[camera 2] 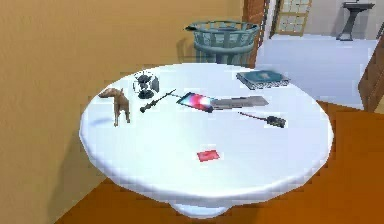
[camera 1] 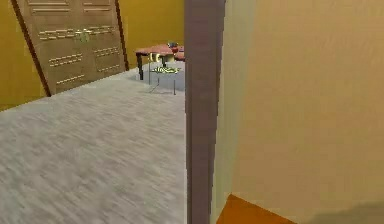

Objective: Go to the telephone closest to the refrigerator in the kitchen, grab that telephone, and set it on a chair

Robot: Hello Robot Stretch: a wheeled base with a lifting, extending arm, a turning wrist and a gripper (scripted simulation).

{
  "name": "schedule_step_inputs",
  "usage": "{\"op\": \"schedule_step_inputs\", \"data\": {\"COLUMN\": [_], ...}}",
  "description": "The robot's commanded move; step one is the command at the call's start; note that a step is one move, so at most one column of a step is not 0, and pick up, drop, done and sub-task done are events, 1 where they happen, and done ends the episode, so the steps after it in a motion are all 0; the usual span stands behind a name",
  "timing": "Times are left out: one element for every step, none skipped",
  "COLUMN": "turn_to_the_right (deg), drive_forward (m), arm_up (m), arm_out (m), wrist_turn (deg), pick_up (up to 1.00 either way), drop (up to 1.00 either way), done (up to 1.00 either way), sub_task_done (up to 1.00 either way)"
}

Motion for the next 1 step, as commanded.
{"op": "schedule_step_inputs", "data": {"turn_to_the_right": [-27.0], "drive_forward": [0.0], "arm_up": [0.0], "arm_out": [0.0], "wrist_turn": [0.0], "pick_up": [0.0], "drop": [0.0], "done": [0.0], "sub_task_done": [0.0]}}
